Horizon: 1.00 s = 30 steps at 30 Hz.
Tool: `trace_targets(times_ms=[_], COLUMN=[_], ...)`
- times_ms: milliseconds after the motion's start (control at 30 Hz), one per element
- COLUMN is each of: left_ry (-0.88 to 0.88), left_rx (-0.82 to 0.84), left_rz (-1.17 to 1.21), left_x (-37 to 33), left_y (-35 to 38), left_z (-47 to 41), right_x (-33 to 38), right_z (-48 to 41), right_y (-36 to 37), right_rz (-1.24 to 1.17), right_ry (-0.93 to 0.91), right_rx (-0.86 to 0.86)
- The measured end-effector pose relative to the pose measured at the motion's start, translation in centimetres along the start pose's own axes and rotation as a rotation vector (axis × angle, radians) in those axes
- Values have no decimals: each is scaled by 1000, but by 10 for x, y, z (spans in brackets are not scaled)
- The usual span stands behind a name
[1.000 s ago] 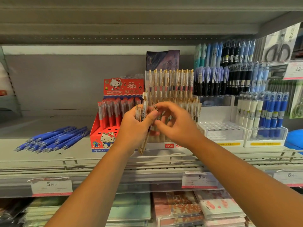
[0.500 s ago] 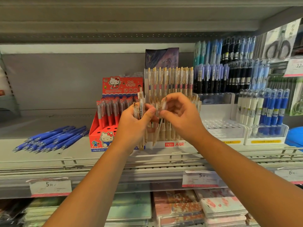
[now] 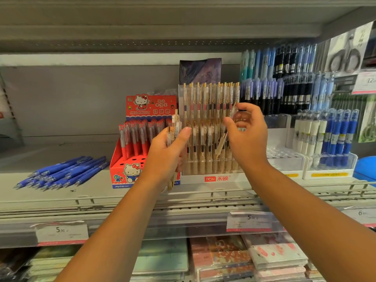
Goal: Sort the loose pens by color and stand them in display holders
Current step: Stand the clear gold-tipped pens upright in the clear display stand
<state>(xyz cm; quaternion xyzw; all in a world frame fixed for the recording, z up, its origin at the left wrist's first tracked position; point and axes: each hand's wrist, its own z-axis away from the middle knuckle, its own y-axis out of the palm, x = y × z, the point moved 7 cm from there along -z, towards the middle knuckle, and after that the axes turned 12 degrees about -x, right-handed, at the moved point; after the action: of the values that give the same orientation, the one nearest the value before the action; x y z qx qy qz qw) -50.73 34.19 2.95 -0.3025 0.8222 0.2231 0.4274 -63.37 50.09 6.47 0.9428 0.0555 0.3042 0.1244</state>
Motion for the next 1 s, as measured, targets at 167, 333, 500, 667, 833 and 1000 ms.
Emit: trace_targets(times_ms=[167,333,500,667,833,1000], left_ry=[-49,-36,-26,-21,27,23], left_rx=[2,-39,7,26,46,45], left_rz=[62,4,0,21,-10,18], left_x=[5,4,2,0,-3,-3], left_y=[0,0,6,8,10,9], left_z=[-4,-3,-2,0,2,1], right_x=[1,3,-4,-15,-18,-17], right_z=[-1,1,6,13,12,12], right_y=[1,2,10,18,14,12], right_rz=[39,55,113,201,220,227], right_ry=[3,-21,7,79,97,119], right_rx=[20,43,133,248,207,179])
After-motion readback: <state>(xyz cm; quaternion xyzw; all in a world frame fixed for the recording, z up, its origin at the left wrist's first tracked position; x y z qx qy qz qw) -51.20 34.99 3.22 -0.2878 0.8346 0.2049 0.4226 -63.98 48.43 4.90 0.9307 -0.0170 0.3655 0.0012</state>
